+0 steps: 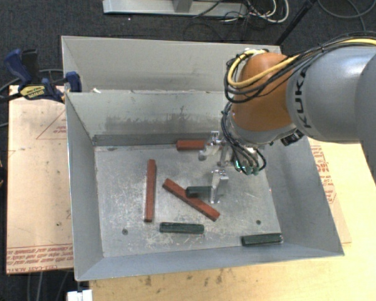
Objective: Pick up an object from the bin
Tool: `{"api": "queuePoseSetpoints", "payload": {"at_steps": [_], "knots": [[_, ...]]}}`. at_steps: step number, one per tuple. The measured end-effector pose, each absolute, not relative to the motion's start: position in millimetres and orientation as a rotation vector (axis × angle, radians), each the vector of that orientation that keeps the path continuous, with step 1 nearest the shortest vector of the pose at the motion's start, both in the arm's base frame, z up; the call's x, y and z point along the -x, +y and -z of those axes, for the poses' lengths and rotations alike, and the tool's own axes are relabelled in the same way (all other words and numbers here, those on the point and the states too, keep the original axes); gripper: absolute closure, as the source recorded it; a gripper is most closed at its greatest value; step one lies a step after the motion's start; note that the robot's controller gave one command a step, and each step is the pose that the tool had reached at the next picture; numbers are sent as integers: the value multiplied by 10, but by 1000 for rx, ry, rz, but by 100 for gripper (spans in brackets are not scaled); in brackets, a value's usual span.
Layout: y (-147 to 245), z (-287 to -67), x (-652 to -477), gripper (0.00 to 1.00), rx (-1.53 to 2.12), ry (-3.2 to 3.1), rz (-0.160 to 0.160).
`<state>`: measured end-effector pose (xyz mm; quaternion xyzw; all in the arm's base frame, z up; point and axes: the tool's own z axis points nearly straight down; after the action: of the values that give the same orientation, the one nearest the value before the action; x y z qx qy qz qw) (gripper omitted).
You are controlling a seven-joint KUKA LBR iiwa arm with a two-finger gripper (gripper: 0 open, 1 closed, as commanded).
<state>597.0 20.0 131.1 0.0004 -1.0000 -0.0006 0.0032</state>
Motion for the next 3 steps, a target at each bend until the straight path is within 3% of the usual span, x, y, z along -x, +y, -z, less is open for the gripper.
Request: {"api": "queuePoseSetpoints", "payload": {"at_steps": [1,2,3], "knots": [[199,-1358,-5989,0,-1,-3143,2],[357,-954,-5861,0,151,-3142,2],[403,-1063,-5794,0,131,-3138,1]]}}
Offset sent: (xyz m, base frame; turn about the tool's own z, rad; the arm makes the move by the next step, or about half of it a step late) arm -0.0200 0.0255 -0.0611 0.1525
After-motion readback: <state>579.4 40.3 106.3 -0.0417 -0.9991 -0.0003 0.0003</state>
